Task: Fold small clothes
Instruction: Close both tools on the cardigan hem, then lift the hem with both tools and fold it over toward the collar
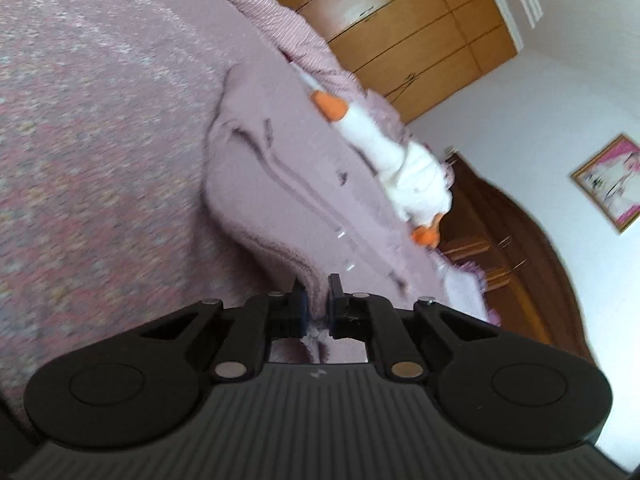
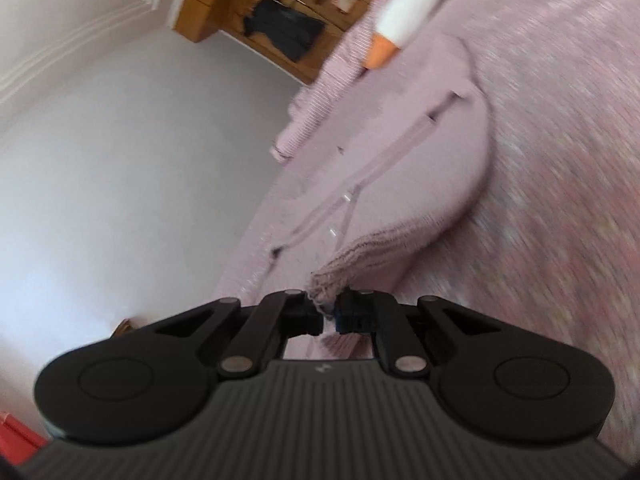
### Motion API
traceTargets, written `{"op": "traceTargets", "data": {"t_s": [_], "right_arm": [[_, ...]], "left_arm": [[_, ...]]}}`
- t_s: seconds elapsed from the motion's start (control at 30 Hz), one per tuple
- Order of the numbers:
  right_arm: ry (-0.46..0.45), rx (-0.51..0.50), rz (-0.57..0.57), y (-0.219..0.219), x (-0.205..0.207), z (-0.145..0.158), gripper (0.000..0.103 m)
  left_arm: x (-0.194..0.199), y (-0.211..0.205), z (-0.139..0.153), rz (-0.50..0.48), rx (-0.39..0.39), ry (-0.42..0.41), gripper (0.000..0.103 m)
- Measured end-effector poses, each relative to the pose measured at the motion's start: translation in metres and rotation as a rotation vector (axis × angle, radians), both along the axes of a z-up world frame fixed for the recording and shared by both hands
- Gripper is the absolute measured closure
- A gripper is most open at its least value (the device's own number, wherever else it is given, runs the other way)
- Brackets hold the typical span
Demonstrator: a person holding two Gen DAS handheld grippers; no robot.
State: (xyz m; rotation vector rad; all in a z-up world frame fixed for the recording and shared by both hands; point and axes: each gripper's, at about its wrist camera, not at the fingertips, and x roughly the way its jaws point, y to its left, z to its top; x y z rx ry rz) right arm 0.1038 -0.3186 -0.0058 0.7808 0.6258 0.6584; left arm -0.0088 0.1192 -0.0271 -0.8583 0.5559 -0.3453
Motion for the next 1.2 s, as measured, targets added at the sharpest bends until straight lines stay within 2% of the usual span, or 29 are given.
{"op": "traceTargets", "data": {"t_s": [0.1, 0.33, 0.63, 0.8, 1.03, 1.2], "right_arm": [[-0.041, 0.003, -0.011, 0.003, 0.018, 0.014, 0.095], [-0.133, -0.015, -0.001, 0.013, 0.063, 0.051, 0.095], [-0.22, -0.025, -0.018, 0.025, 0.124, 0.087, 0.095], [-0.246, -0.028, -0.044, 0.027, 0.173, 0.099, 0.095], [-0.258, -0.053, -0.081, 0.028, 0.244, 0.103, 0.095], [-0.237, -0.133, -0.112, 0.029, 0.297, 0.086, 0.095]], "left_arm": [[0.013, -0.007, 0.019, 0.007, 0.021, -0.052, 0.094], [0.052, -0.015, 0.053, 0.031, 0.004, -0.105, 0.094], [0.11, -0.001, 0.099, 0.073, -0.006, -0.191, 0.094], [0.159, 0.008, 0.117, 0.082, 0.0, -0.214, 0.094], [0.243, 0.02, 0.115, 0.097, 0.006, -0.223, 0.094], [0.299, 0.032, 0.087, 0.133, 0.018, -0.204, 0.094]]}}
